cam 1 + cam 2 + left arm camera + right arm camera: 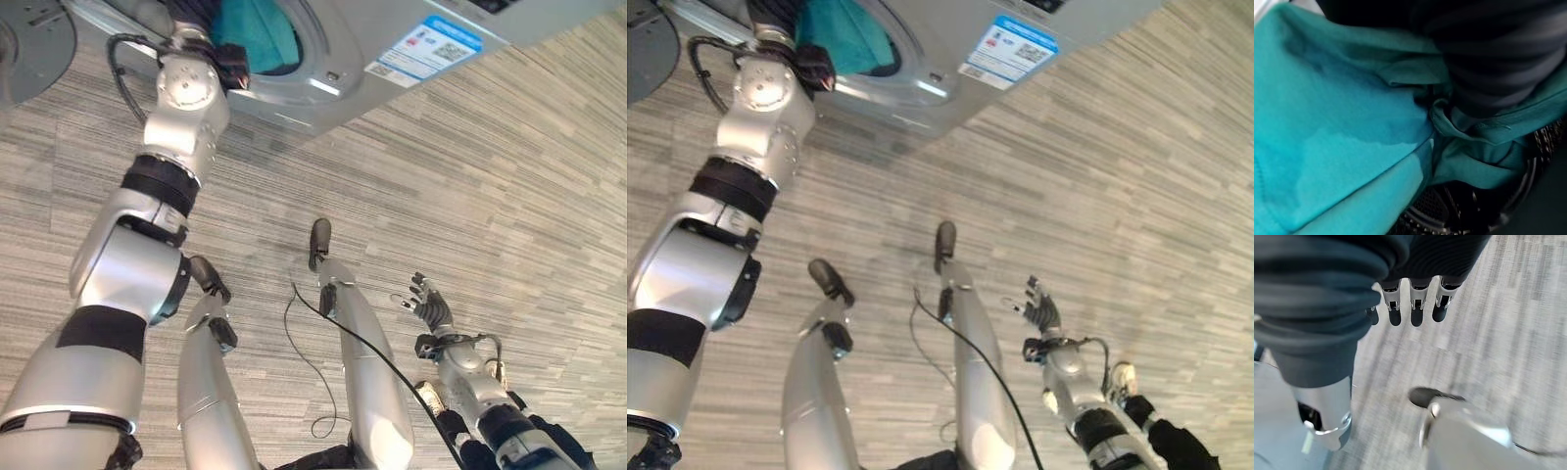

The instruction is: Grab the laundry basket,head to the washer,open it,put in the laundry and shut it.

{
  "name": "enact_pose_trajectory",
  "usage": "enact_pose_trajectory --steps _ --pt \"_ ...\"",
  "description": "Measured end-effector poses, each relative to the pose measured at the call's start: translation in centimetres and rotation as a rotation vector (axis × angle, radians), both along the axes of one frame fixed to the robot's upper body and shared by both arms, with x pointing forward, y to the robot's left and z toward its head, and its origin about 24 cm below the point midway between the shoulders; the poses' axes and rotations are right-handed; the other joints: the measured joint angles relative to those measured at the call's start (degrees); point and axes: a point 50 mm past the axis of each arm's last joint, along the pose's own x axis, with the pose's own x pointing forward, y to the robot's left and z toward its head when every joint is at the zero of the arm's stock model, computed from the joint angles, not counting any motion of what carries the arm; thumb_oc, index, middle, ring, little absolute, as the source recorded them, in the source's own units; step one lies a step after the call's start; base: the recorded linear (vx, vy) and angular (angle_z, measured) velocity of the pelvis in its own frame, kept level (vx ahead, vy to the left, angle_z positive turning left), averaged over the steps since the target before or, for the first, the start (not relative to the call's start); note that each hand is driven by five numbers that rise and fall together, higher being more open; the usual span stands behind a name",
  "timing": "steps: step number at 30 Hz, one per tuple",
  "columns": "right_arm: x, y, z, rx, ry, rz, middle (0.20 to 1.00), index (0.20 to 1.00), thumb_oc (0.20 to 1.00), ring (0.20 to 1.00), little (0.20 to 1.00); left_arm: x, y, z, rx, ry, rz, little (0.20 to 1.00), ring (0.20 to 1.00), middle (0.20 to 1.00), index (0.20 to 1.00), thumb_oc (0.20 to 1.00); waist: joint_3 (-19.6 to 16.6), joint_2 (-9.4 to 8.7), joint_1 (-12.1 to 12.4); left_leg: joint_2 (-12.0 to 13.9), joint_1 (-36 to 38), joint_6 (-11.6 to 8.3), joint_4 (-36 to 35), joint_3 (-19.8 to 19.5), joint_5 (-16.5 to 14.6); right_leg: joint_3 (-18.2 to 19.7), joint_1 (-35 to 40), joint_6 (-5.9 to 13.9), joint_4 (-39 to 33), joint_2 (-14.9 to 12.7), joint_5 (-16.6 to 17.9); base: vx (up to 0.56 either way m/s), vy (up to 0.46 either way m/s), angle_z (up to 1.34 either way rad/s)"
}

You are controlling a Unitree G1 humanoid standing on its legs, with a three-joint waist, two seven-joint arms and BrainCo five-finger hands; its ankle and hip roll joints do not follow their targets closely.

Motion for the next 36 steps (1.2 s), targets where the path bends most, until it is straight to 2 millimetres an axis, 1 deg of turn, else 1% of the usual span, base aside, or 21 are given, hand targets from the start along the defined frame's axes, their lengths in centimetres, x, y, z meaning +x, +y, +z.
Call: enact_pose_trajectory --steps 3,5,8,12,13,15,16,17,18,19,20,23,24,26,27,29,30,31,32,34,36 --pt "0.2 -0.6 1.1 0.026 -0.052 -0.026 1.0 1.0 1.0 1.0 1.0 -0.2 1.6 0.5 -0.065 0.001 0.02 0.2 0.2 0.2 0.2 0.2 0.0 -0.01 -0.2 2.6 -4.1 -0.35 6.8 -1.5 -3.0 0.4 -3.7 -0.94 5.4 0.9 -2.3 0.07 -0.006 -0.22" --pt "0.1 -0.8 1.2 0.032 -0.057 -0.034 1.0 1.0 1.0 1.0 1.0 -0.1 1.7 0.5 -0.106 0.006 -0.005 0.2 0.2 0.2 0.2 0.2 0.0 -0.01 -0.2 3.0 -5.8 -0.46 8.2 -2.0 -3.3 0.5 -5.6 -0.97 7.1 1.3 -3.4 0.06 -0.002 -0.03" --pt "-0.2 -0.2 1.7 0.049 -0.085 -0.009 1.0 1.0 1.0 1.0 1.0 0.1 1.1 0.2 -0.209 0.01 -0.069 0.2 0.2 0.2 0.2 0.2 0.0 -0.01 -0.3 3.3 -7.1 -0.49 8.4 -2.0 -3.3 0.9 -7.5 -1.21 7.2 2.1 -3.5 0.08 -0.002 -0.06" --pt "-0.6 0.7 3.0 0.067 -0.145 0.034 1.0 1.0 1.0 1.0 1.0 0.1 0.8 0.3 -0.206 0.008 -0.076 0.2 0.2 0.2 0.2 0.2 0.0 -0.02 -1.5 4.3 -8.5 -0.99 8.2 -0.7 -3.8 1.9 -9.2 -1.29 5.1 3.3 -2.0 0.07 -0.011 -0.2" --pt "-0.7 0.7 3.4 0.064 -0.161 0.043 1.0 1.0 1.0 1.0 1.0 0.1 0.9 0.7 -0.189 0.015 -0.058 0.2 0.2 0.2 0.2 0.2 0.0 -0.02 -1.8 4.6 -8.6 -1.04 8.1 -0.5 -4.0 2.0 -9.2 -1.33 4.6 3.6 -1.4 0.07 0.028 -0.19" --pt "-0.7 0.4 3.4 0.054 -0.16 0.036 1.0 1.0 1.0 1.0 1.0 -0.5 0.7 2.9 -0.173 -0.015 -0.049 0.2 0.2 0.2 0.2 0.2 0.0 -0.02 -2.1 4.5 -8.4 -1.03 7.8 -0.7 -4.0 2.0 -9.0 -1.43 4.3 3.5 -1.2 0.08 0.03 -0.07" --pt "-0.8 0.0 3.9 0.057 -0.178 0.023 1.0 1.0 1.0 1.0 1.0 -1.5 0.5 5.1 -0.139 -0.06 -0.032 0.2 0.2 0.2 0.2 0.2 0.0 -0.02 -2.2 4.2 -8.2 -1.05 7.1 -0.5 -4.0 2.2 -9.1 -1.49 3.8 3.5 -1.1 0.05 -0.006 -0.03" --pt "-0.7 -0.4 4.4 0.06 -0.199 0.005 1.0 1.0 1.0 1.0 1.0 -2.5 0.2 7.1 -0.113 -0.106 -0.028 0.238 0.238 0.238 0.238 0.238 0.0 -0.02 -2.3 4.2 -8.0 -1.2 6.7 -0.2 -3.9 2.3 -9.1 -1.46 3.4 3.5 -0.8 0.05 -0.024 -0.01" --pt "-0.8 -1.0 4.7 0.057 -0.215 -0.017 1.0 1.0 1.0 1.0 1.0 -3.4 0.0 8.7 -0.094 -0.149 -0.024 0.523 0.523 0.523 0.523 0.523 0.0 -0.02 -2.2 4.1 -7.6 -1.4 6.1 0.3 -3.7 2.5 -9.1 -1.39 3.1 3.4 -0.7 0.0 0.0 0.0" --pt "-0.9 -1.3 4.9 0.051 -0.222 -0.026 1.0 1.0 1.0 1.0 1.0 -3.4 0.2 8.8 -0.056 -0.151 0.001 1.0 1.0 1.0 1.0 1.0 0.0 0.01 -2.3 3.9 -7.4 -1.42 5.7 0.4 -3.6 2.7 -9.0 -1.36 2.9 3.4 -0.6 0.0 0.0 0.0" --pt "-1.3 -2.0 4.8 0.048 -0.219 -0.059 1.0 1.0 1.0 1.0 1.0 -3.6 1.0 8.8 -0.091 -0.153 -0.003 1.0 1.0 1.0 1.0 1.0 0.0 0.01 -2.2 3.8 -7.0 -1.63 4.7 0.7 -3.2 2.8 -8.9 -1.32 2.4 3.2 -0.5 0.02 -0.018 0.05" --pt "-2.1 -2.8 3.9 0.031 -0.176 -0.083 1.0 1.0 1.0 1.0 1.0 -3.8 0.6 9.1 -0.077 -0.162 -0.038 1.0 1.0 1.0 1.0 1.0 0.0 0.01 -1.1 3.4 -6.2 -1.77 3.5 0.6 -2.6 2.5 -8.3 -1.42 1.9 3.2 -0.3 0.01 0.008 0.04" --pt "-2.1 -3.0 3.8 0.028 -0.172 -0.088 1.0 1.0 1.0 1.0 1.0 -3.7 1.1 9.0 -0.063 -0.149 -0.022 1.0 1.0 1.0 1.0 1.0 0.0 0.01 -1.0 3.3 -5.7 -1.81 3.1 0.8 -2.6 2.7 -7.9 -1.43 1.7 3.1 -0.3 0.0 0.0 0.0" --pt "-2.2 -3.4 3.7 0.016 -0.163 -0.094 1.0 1.0 1.0 1.0 1.0 -3.5 2.0 8.7 0.045 -0.109 0.05 1.0 1.0 1.0 1.0 1.0 -0.1 0.07 -1.0 3.2 -4.4 -1.81 2.7 1.1 -2.6 2.8 -7.0 -1.44 1.6 2.9 -0.3 0.0 0.0 0.0" --pt "-2.3 -3.8 3.6 0.008 -0.154 -0.105 1.0 1.0 1.0 1.0 1.0 -3.2 2.6 8.3 0.121 -0.068 0.096 1.0 1.0 1.0 1.0 1.0 -0.5 0.67 -0.7 2.9 -4.0 -1.83 2.2 1.2 -2.4 2.8 -6.6 -1.44 1.3 2.8 -0.3 -0.03 0.027 0.03" --pt "-2.7 -5.4 3.4 -0.033 -0.125 -0.12 1.0 1.0 1.0 1.0 1.0 -2.1 3.6 6.6 0.492 0.109 0.28 1.0 1.0 1.0 1.0 1.0 -1.7 2.03 0.2 2.8 -4.0 -1.82 2.2 1.3 -2.4 2.9 -6.5 -1.34 1.0 2.7 -0.2 -0.04 0.038 0.02" --pt "-2.8 -5.9 3.5 -0.054 -0.113 -0.112 1.0 1.0 1.0 1.0 1.0 -1.9 4.1 6.1 0.616 0.164 0.35 1.0 1.0 1.0 1.0 1.0 -1.8 2.31 0.4 2.8 -3.9 -1.81 2.1 1.4 -2.4 2.9 -6.5 -1.39 1.0 2.6 -0.1 -0.03 0.034 -0.02" --pt "-2.8 -6.4 3.7 -0.078 -0.1 -0.091 1.0 1.0 1.0 1.0 1.0 -1.4 4.9 4.9 0.892 0.269 0.504 1.0 1.0 1.0 1.0 1.0 -1.8 2.41 0.3 2.7 -3.7 -1.77 2.3 1.6 -2.4 3.0 -6.4 -1.37 0.9 2.6 -0.1 -0.04 0.056 -0.03" --pt "-2.9 -7.2 3.7 -0.096 -0.081 -0.087 1.0 1.0 1.0 1.0 1.0 -0.5 6.4 2.0 1.206 0.464 0.66 1.0 1.0 1.0 1.0 1.0 -2.2 2.3 0.1 2.8 -3.4 -1.78 2.3 1.6 -2.4 3.1 -5.8 -1.26 0.4 2.9 0.2 -0.03 0.059 -0.06" --pt "-3.0 -7.5 4.0 -0.119 -0.064 -0.053 1.0 1.0 1.0 1.0 1.0 -0.2 7.0 0.8 1.421 0.596 0.772 1.0 1.0 1.0 1.0 1.0 -2.4 1.9 -0.1 3.0 -3.9 -1.78 2.2 1.7 -2.4 3.2 -5.8 -1.12 -1.3 3.7 1.2 -0.03 0.052 -0.1" --pt "-2.8 -7.6 4.9 -0.145 -0.08 -0.014 1.0 1.0 1.0 1.0 1.0 0.0 6.8 0.6 1.613 0.635 0.853 1.0 1.0 1.0 1.0 1.0 -2.4 1.83 -0.9 3.6 -3.9 -1.52 2.5 2.1 -2.6 3.4 -5.1 -0.84 -3.0 4.0 2.6 -0.02 0.015 -0.15"
